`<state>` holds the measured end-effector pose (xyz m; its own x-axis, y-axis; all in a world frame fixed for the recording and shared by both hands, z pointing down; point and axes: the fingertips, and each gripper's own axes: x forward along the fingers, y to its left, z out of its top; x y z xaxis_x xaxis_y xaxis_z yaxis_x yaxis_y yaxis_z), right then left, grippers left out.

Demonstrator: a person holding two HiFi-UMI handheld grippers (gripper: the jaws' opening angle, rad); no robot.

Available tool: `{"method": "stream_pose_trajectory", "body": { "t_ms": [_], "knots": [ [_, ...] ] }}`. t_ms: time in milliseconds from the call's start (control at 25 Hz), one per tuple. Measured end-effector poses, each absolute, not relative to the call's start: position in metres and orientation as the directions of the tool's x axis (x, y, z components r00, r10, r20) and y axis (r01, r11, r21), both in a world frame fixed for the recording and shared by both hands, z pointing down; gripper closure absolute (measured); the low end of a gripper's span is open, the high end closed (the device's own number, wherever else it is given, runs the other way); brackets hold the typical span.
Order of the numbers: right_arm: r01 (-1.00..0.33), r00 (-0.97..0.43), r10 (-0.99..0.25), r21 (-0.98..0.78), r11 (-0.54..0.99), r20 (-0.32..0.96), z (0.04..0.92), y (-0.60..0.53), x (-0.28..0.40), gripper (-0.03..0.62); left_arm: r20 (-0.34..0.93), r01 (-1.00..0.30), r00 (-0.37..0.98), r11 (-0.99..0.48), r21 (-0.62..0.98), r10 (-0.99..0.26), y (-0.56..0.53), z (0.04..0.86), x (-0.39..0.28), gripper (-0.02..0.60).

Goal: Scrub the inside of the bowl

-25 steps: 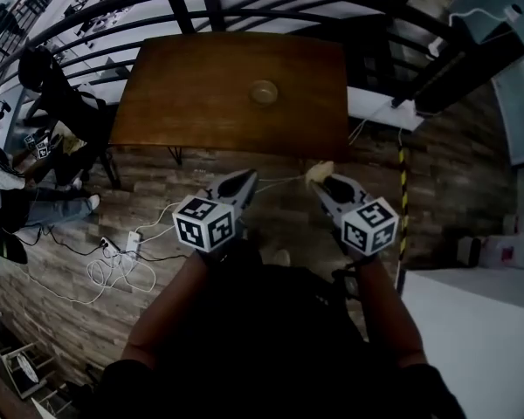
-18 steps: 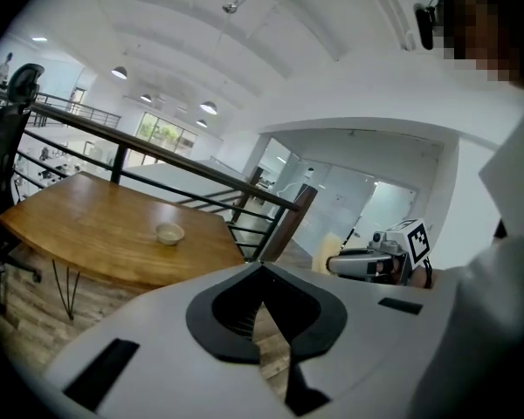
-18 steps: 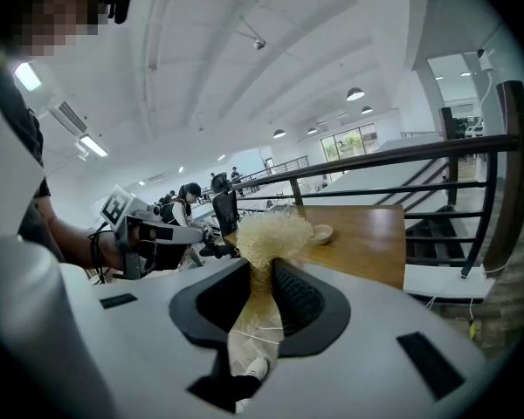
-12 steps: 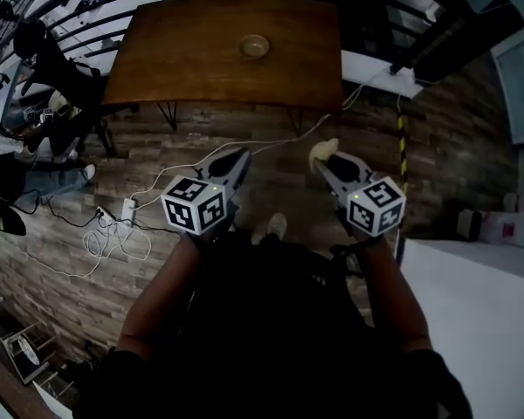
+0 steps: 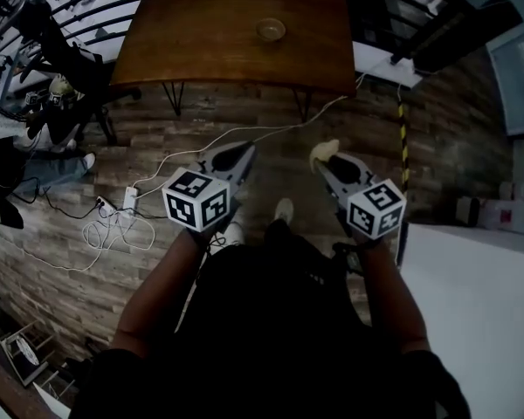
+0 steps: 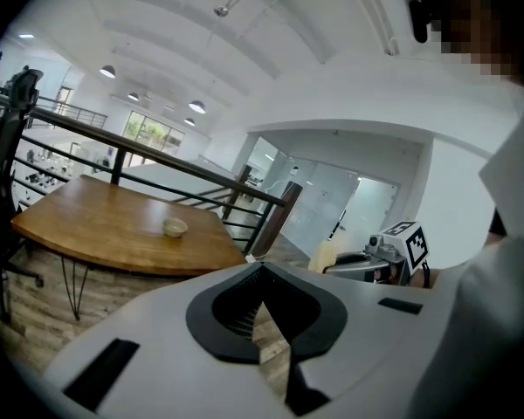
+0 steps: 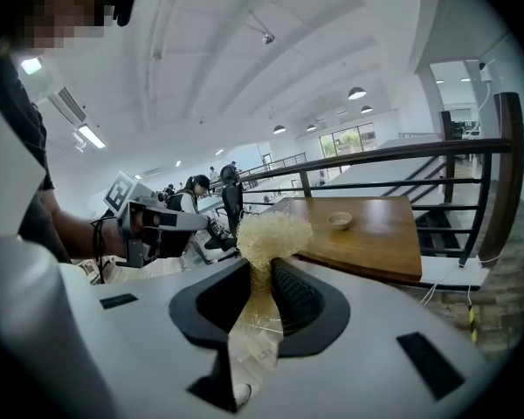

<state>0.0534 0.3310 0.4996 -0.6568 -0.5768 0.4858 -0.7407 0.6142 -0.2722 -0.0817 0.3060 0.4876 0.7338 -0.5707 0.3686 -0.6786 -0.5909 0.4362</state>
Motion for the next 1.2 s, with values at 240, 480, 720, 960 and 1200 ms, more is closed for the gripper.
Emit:
{"method": "stream_pose_trajectory", "body": {
  "t_ms": [240,480,720,960,1200],
  "knots": [
    [-0.742,-0.659,-0.59,-0.276,0.611,0.466,0.496,0.374,-0.006,0.513,0.375,-0.674,0.739,-0.601,0.43,-0.56,0.345,0.487,-0.138,0.584],
    [-0.749,-0.656,-0.611,-0.284,0.599,0.443,0.493,0.41,-0.049,0.513,0.36,-0.662,0.749,-0.624,0.414,-0.556,0.378,0.485,-0.178,0.584],
    [-0.746,-0.662,-0.619,-0.29,0.599,0.422,0.495,0.435,-0.078,0.513,0.374,-0.652,0.758,-0.635,0.414,-0.535,0.406,0.496,-0.2,0.584],
    [-0.744,-0.662,-0.615,-0.278,0.608,0.427,0.495,0.448,-0.093,0.513,0.371,-0.644,0.765,-0.645,0.412,-0.527,0.419,0.495,-0.21,0.584],
    [-0.747,-0.658,-0.615,-0.275,0.606,0.434,0.493,0.453,-0.099,0.513,0.374,-0.636,0.772,-0.644,0.425,-0.515,0.425,0.499,-0.214,0.584]
  ]
}}
